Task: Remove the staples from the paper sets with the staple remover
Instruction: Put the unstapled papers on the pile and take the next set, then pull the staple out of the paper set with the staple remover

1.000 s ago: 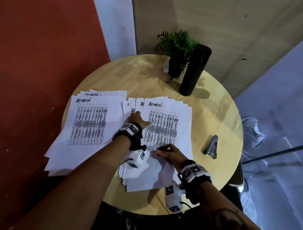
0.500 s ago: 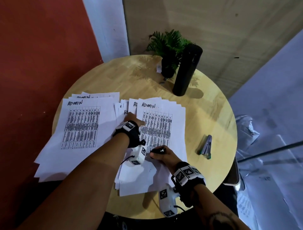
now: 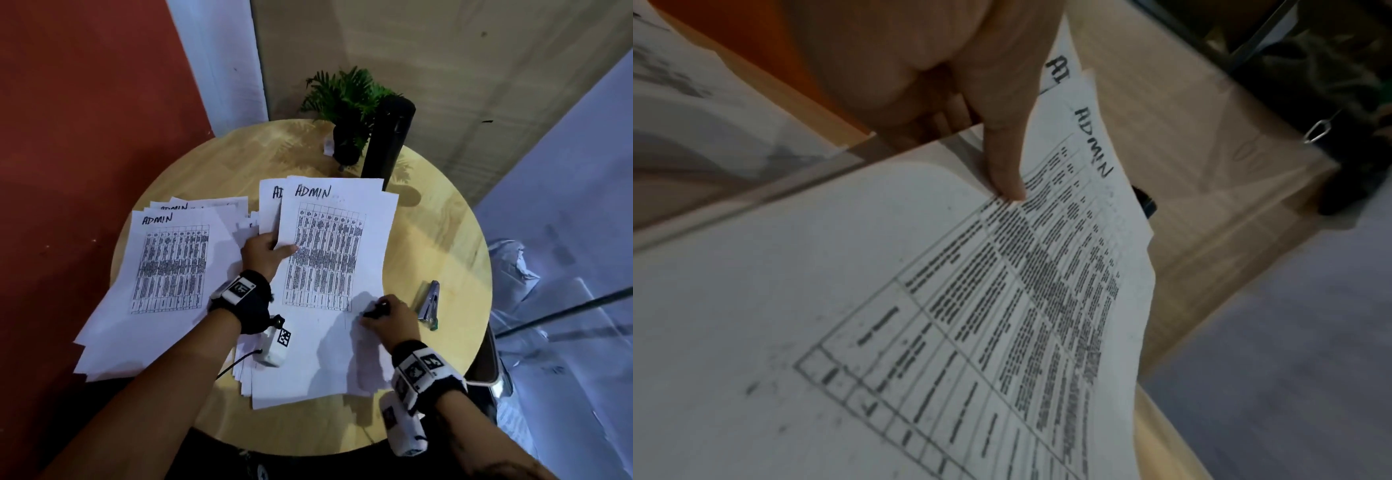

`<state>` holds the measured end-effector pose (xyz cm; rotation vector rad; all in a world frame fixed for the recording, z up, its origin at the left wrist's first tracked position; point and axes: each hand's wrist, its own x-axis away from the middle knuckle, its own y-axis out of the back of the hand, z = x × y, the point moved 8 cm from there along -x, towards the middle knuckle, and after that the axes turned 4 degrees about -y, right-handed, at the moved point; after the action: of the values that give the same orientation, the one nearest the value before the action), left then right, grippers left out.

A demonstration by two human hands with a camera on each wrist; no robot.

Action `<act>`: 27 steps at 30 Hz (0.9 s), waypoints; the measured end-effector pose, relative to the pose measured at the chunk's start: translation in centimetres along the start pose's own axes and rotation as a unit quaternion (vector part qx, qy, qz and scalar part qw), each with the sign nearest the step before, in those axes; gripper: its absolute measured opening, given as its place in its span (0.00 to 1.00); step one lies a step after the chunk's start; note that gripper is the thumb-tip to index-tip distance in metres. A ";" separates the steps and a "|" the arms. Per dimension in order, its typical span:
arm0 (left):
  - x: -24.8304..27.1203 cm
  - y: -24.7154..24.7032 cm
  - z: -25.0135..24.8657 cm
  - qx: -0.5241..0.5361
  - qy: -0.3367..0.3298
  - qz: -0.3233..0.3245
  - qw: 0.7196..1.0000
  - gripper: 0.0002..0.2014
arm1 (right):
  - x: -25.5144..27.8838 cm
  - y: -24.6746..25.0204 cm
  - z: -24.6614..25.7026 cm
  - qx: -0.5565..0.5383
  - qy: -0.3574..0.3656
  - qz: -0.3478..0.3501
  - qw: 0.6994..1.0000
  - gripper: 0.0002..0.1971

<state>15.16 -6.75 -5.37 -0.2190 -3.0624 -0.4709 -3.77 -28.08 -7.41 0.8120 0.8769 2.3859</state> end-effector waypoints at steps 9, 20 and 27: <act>1.3 2.2 -4.1 0.108 -0.036 -0.016 0.993 0.17 | -1.2 6.1 3.8 -0.255 0.062 0.031 0.964 0.22; 3.0 4.3 -10.7 0.186 -0.052 0.063 0.979 0.10 | -0.2 12.1 13.8 -0.412 0.164 0.200 0.874 0.39; 2.7 10.6 -14.7 0.115 -0.116 -0.055 0.985 0.10 | 3.3 16.1 17.7 -0.415 0.222 0.196 0.860 0.35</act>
<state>14.23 -0.85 11.94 -0.1029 -3.3330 -0.0964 2.17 -29.78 15.94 0.0799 -0.2744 2.9620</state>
